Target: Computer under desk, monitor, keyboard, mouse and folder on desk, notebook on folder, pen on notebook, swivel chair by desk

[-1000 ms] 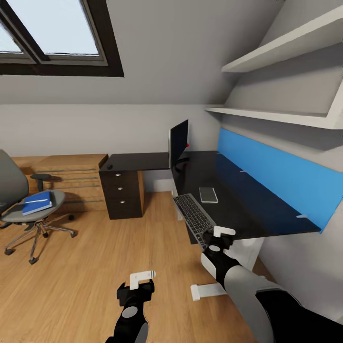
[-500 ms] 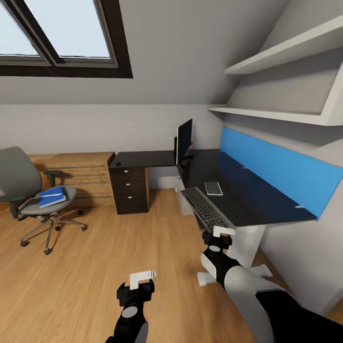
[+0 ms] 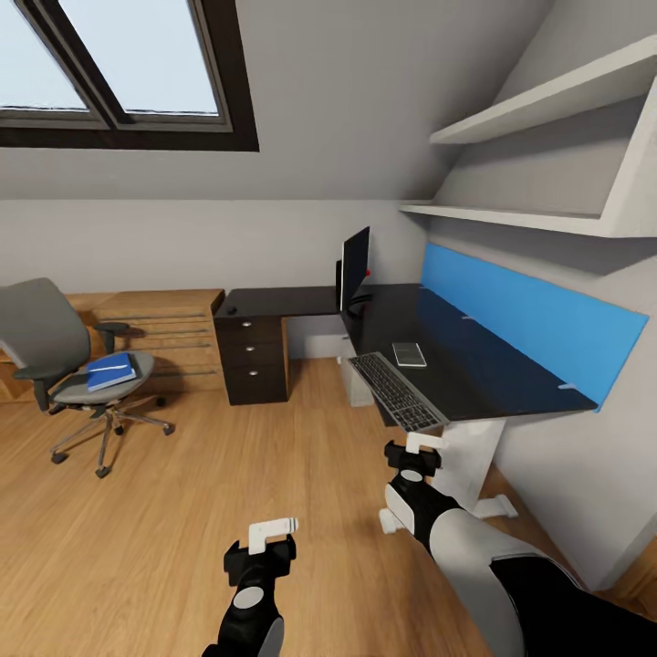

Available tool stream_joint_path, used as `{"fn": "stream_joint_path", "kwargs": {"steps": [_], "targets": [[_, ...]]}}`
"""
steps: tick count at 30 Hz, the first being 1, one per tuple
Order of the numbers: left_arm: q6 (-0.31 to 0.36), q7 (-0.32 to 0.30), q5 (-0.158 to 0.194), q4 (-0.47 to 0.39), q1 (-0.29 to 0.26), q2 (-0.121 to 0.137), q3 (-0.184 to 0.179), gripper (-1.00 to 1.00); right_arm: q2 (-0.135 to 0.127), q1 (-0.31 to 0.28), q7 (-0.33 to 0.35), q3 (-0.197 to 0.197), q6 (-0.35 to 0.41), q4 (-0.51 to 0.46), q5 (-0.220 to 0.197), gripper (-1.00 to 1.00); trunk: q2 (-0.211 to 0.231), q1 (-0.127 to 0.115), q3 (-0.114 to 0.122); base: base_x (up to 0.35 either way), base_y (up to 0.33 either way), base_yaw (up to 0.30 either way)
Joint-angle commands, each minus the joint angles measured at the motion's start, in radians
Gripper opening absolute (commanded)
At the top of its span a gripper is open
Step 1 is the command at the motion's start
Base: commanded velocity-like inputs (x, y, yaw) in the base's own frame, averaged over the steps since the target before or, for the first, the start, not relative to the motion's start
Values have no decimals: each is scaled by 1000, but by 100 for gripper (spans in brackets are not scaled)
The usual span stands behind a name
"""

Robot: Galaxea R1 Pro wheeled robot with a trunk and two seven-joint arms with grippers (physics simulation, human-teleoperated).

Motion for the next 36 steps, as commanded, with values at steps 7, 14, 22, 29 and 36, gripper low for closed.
{"fn": "stream_joint_path", "kwargs": {"steps": [7,14,22,29,36], "targets": [[5,8,9,-3,-1,-1,-9,100,-4,0,95,-22,-5,-14,-70,100,-36,19,-17,-6,1,0],[7,8,9,-1,-1,-2,-9,100,-74,0,283,-26,6,-16,-193,100,-85,46,-39,0,0,0],[7,8,9,1,-1,-3,-8,100,-153,0,433,-27,85,-16,-403,100,-141,77,-64,0,0,0],[8,8,9,3,-1,-3,-6,100,-241,0,551,-27,191,-17,-599,100,-190,103,-86,0,0,0],[8,8,9,5,-1,-4,-6,100,-359,0,744,-27,383,-10,-807,100,-239,130,-108,0,0,0]]}}
